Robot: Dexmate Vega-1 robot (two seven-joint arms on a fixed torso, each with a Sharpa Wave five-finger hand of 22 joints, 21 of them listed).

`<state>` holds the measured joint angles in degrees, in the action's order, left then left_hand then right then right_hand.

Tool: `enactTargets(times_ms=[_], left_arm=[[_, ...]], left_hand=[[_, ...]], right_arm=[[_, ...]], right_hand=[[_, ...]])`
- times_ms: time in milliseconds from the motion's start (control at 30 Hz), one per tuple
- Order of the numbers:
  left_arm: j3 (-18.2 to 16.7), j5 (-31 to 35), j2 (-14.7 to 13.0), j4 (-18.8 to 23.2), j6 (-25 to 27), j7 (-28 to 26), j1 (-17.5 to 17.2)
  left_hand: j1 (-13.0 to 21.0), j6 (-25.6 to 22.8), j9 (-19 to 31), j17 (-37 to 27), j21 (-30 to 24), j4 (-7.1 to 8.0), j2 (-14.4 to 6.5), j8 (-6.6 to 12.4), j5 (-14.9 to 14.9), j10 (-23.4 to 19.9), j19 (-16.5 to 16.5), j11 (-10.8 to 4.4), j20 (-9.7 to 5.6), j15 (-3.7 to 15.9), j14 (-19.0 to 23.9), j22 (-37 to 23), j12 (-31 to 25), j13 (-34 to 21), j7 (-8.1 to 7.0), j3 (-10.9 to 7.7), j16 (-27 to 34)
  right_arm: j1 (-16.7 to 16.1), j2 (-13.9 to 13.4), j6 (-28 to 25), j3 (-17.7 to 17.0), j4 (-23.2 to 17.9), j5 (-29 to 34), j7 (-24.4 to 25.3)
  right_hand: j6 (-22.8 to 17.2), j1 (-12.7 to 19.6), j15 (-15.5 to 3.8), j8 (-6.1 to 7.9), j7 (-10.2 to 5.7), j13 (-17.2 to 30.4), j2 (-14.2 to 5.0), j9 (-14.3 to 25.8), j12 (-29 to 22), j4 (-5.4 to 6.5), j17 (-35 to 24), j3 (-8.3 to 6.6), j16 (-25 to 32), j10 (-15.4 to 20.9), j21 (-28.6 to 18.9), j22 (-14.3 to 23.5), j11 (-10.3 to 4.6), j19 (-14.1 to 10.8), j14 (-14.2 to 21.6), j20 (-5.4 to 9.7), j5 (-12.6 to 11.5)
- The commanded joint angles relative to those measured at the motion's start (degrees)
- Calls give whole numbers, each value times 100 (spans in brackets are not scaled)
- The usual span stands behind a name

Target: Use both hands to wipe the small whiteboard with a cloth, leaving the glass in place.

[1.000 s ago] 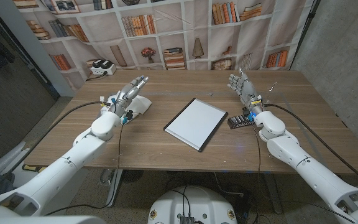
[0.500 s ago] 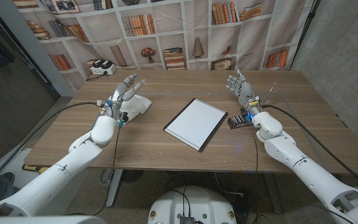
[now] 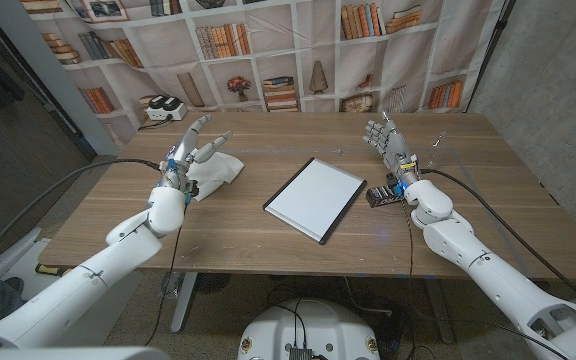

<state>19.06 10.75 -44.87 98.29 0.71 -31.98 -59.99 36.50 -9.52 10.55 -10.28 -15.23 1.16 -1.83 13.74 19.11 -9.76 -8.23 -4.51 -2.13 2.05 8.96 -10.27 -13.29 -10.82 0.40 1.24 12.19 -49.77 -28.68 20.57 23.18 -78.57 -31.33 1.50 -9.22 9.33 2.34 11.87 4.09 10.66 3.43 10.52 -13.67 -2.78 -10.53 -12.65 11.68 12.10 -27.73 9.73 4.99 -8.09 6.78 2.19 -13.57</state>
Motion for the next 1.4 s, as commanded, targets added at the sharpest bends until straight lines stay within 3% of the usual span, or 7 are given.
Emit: enactTargets(times_ms=[33, 667, 800, 900, 967, 1233, 1400], left_arm=[[94, 614, -244, 494, 918, -97, -85], [311, 966, -460, 817, 2035, 165, -28], [462, 1212, -461, 885, 2423, 170, 52], [519, 1261, -478, 905, 2535, 208, 87], [549, 1282, -493, 931, 2647, 267, 112], [548, 1177, -617, 1083, 2976, 555, 137], [532, 1152, -728, 1195, 3236, 704, 163]], left_hand=[[73, 6, 28, -30, 27, -33, 5, -26, 39, -8, 21, 15, -104, 119, -5, -22, 10, -10, 4, 26, -35], [270, 35, 29, -23, 45, -145, 55, -85, 84, -21, -78, -8, -129, 145, 80, -13, 58, -13, 4, 28, -49], [552, -23, 31, -32, 29, -325, 197, -102, 130, -291, -289, -60, -122, 179, 406, -13, 6, -26, -40, 54, 21], [622, -103, 32, -41, 10, -370, 249, -89, 142, -447, -402, -38, -136, 191, 539, -15, -31, -32, -76, 78, 50], [693, -314, 33, -49, -8, -416, 314, -36, 156, -630, -542, -117, -150, 227, 700, -17, -62, -37, -129, 120, 76], [766, -976, 38, -58, -73, -435, 357, 111, 191, -1236, -951, -209, -167, 373, 1220, -26, -164, -41, -240, 225, 160], [767, -1280, 41, -53, -121, -422, 361, 178, 197, -1422, -1175, -303, -186, 409, 1407, -26, -167, -38, -200, 273, 174]], right_arm=[[68, 28, -62, 35, 67, -18, -40], [100, 49, -213, 103, 35, -13, -21], [106, 46, -232, 115, 41, -10, -29], [107, 45, -242, 117, 41, -7, -22], [112, 50, -233, 116, 56, -12, -30], [151, 96, -280, 135, 103, -25, -10], [150, 112, -268, 134, 128, -26, 9]], right_hand=[[-62, 45, -15, 12, 14, 5, -36, 33, -42, -8, -13, 13, 52, 118, 10, 34, -39, -95, 109, 201, -33], [-136, 43, -25, 20, 17, 4, -50, 34, -61, -11, -18, 29, 62, 227, 44, 36, -38, -182, 219, 198, -32], [-152, 42, -20, 22, 15, 4, -54, 34, -65, -11, -19, 32, 64, 248, 53, 36, -22, -191, 238, 193, -32], [-164, 43, -35, 23, 12, 4, -57, 34, -64, -12, -20, 34, 62, 256, 62, 36, -23, -197, 249, 193, -31], [-168, 43, -32, 23, 11, 4, -57, 34, -61, -13, -20, 35, 61, 255, 65, 36, -20, -200, 250, 193, -31], [-181, 45, -37, 22, -2, 4, -61, 35, -58, -15, -21, 38, 54, 264, 79, 37, -22, -211, 259, 191, -31], [-185, 47, -29, 19, -2, 4, -64, 35, -56, -17, -21, 41, 49, 271, 91, 37, -17, -215, 261, 195, -31]])
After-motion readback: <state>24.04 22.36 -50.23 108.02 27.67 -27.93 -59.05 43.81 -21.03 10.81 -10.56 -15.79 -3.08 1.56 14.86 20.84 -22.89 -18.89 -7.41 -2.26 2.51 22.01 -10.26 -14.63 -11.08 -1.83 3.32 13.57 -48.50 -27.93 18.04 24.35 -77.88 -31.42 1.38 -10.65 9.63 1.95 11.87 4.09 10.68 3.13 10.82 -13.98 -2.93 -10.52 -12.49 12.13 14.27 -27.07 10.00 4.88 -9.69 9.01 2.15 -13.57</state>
